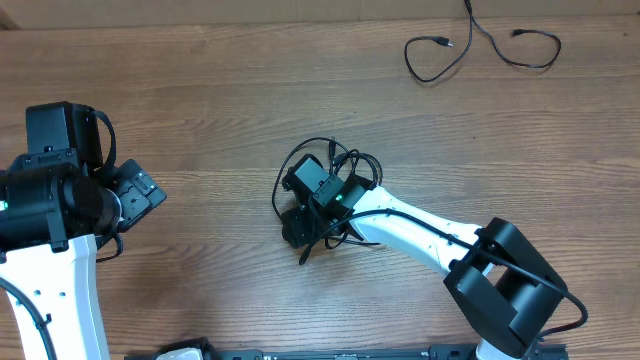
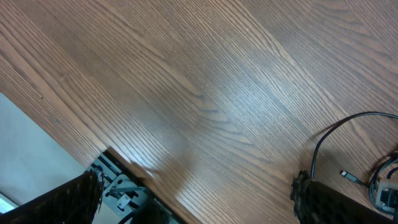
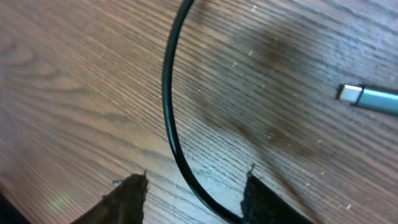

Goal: Untangle cables
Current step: 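Grasp a strand of the black cable at center with the right gripper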

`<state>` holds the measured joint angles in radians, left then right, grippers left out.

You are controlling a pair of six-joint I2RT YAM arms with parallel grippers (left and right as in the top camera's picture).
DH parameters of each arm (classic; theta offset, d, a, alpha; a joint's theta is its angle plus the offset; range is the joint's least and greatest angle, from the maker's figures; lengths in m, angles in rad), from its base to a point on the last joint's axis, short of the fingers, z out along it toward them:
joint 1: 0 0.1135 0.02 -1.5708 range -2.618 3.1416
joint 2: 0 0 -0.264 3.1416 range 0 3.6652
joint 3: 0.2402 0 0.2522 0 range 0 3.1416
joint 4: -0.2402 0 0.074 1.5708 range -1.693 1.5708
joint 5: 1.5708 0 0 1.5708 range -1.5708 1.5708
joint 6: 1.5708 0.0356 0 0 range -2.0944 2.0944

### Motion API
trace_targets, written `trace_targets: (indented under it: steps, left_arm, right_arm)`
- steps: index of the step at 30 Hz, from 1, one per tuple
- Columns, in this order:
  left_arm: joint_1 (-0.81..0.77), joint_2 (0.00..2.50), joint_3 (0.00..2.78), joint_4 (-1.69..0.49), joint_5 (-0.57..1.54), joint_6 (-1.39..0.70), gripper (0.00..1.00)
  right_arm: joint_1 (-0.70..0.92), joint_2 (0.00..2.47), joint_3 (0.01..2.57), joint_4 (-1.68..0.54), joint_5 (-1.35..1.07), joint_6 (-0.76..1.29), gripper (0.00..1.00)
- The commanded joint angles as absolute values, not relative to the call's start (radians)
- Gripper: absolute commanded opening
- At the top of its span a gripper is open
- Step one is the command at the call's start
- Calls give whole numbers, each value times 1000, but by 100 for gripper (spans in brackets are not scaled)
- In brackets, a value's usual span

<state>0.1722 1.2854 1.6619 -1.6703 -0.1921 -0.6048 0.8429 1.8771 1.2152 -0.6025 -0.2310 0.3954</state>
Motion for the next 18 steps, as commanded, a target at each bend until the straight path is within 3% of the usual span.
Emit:
trace_targets:
  steps: [1, 4, 7, 9, 11, 12, 18]
  left_arm:
    - [178, 1289, 1671, -1672, -210, -625, 100]
    - [178, 1289, 1671, -1673, -210, -625, 99]
    - [178, 1289, 1671, -1676, -210, -625, 100]
    - [178, 1289, 1671, -1677, -210, -625, 100]
    - [178, 1289, 1671, -1677, -210, -625, 100]
    - [178, 1289, 1671, -1677, -210, -625, 100]
    - [178, 1289, 1671, -1677, -209, -625, 100]
  right_arm:
    - [850, 1876, 1205, -594, -245, 393, 39]
    - [850, 1876, 1206, -582, -279, 393, 32]
    - [850, 1876, 1206, -568, -305, 393, 32]
    - [850, 1876, 1206, -565, -304, 393, 38]
    - [850, 1876, 1206, -566, -270, 391, 53]
    - [851, 1876, 1205, -567, -250, 386, 56]
    - [853, 1876, 1197, -583, -215, 332, 55]
